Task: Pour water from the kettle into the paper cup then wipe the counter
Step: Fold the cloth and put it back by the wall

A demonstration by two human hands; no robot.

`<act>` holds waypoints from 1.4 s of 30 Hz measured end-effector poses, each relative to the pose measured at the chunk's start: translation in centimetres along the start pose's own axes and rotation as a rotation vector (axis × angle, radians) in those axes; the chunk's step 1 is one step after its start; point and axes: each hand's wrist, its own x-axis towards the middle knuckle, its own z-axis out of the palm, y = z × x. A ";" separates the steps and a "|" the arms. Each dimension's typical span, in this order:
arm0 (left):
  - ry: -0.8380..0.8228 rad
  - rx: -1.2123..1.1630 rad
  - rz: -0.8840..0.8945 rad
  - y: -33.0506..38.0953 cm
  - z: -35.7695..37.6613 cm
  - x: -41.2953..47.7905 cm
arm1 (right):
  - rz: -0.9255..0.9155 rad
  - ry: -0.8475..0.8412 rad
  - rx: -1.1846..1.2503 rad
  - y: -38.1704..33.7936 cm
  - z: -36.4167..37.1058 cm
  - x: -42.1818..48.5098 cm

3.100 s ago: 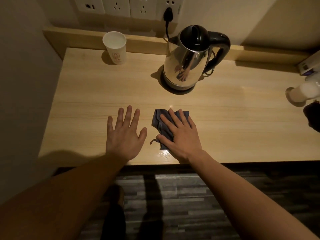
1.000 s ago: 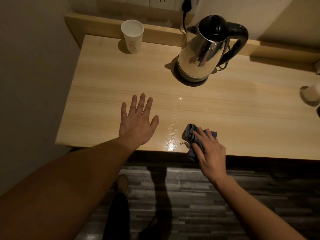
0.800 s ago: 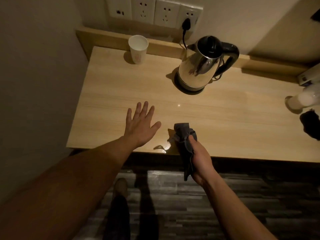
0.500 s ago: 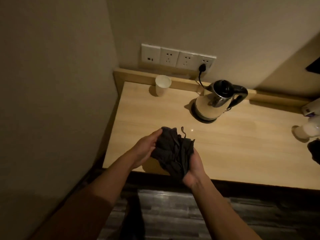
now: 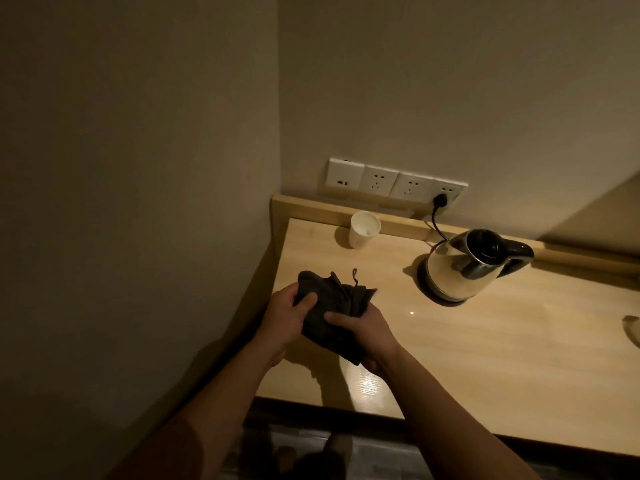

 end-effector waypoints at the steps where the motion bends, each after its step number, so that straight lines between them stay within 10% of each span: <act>1: 0.021 0.010 0.012 0.3 -0.1 0.6 | -0.009 0.042 -0.012 -0.2 0.2 0.8; 14: 0.165 0.003 -0.100 0.8 -0.3 11.6 | 0.060 0.185 0.149 -1.6 -2.2 13.2; 33: 0.181 0.326 -0.070 -2.0 -2.3 25.2 | -0.387 0.230 -0.604 -2.8 0.2 22.3; 37: 0.237 0.514 0.035 -2.4 -1.5 24.8 | -0.406 0.302 -1.110 -0.2 0.1 21.5; 42: 0.379 0.966 0.240 -1.6 -0.2 23.5 | -0.591 -0.006 -1.520 0.0 -1.4 24.3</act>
